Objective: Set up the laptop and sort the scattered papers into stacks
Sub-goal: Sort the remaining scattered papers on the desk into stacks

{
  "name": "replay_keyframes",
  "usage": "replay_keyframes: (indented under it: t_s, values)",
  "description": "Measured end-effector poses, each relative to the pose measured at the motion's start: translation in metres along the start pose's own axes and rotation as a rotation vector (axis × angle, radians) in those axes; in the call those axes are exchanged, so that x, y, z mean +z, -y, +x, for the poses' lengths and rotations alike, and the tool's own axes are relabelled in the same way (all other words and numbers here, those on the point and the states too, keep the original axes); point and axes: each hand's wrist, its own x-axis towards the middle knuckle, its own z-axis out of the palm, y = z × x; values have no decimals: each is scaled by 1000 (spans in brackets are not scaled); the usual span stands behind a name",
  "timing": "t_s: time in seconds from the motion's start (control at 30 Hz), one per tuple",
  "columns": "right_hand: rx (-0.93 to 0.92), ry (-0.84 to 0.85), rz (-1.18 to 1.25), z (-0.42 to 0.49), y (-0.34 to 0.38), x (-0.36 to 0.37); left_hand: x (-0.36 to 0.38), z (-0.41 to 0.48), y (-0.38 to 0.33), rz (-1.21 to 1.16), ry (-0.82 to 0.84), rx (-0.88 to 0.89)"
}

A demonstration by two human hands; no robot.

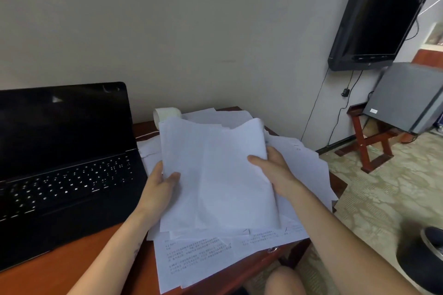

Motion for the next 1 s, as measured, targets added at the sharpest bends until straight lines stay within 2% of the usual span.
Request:
replay_keyframes:
  t_s: [0.17, 0.3, 0.37, 0.43, 0.5, 0.63, 0.8, 1.0]
  values:
    - [-49, 14, -264, 8, -10, 44, 3, 0, 0, 69, 8, 15]
    - [-19, 139, -261, 10, -14, 65, 3, 1, 2, 178, -3, -39]
    - [-59, 103, -255, 10, -15, 66, -2, 4, 2, 203, -31, -38]
    - [-83, -40, -376, 18, -16, 61, -10, 8, -4, 227, -61, 0]
    - [-56, -92, -541, 25, -16, 53, -20, 11, -11, 288, -110, 56]
    - [4, -10, -854, 29, -15, 53, -40, 19, -20, 382, -192, 144]
    - [111, 8, -1068, 27, -5, 74, -54, 18, -15, 429, -244, 168]
    - [181, 42, -1028, 47, 1, 90, -61, 14, -6, 415, -264, 144]
